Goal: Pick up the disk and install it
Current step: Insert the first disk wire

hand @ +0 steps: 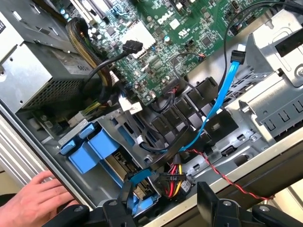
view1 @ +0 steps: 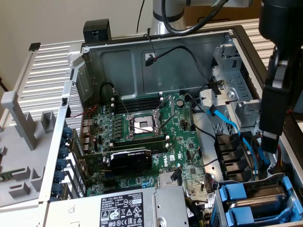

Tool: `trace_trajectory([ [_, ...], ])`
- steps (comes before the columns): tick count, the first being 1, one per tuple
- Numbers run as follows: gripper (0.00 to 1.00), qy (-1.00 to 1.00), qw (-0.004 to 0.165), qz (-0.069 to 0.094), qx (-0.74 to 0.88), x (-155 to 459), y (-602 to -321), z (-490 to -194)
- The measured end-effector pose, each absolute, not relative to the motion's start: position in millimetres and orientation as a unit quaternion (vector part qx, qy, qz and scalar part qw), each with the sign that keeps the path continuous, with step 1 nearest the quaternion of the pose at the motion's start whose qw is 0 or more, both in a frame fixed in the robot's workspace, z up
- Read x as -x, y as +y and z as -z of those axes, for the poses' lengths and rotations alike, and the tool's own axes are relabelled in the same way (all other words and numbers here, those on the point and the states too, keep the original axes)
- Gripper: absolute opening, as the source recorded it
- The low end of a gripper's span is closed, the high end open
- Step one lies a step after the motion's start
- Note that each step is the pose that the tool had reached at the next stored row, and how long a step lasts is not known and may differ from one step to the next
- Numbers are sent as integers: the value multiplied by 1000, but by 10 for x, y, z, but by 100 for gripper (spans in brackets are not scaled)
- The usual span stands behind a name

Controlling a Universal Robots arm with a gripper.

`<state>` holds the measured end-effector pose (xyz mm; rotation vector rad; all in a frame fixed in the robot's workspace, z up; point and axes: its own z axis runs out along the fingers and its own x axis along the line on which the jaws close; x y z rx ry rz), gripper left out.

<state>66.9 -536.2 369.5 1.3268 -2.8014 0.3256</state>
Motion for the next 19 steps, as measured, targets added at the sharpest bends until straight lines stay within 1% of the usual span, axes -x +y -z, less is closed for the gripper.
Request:
trace_trajectory([
  [19,65,-900,17,-102,-424,-667,-5263,-3510],
])
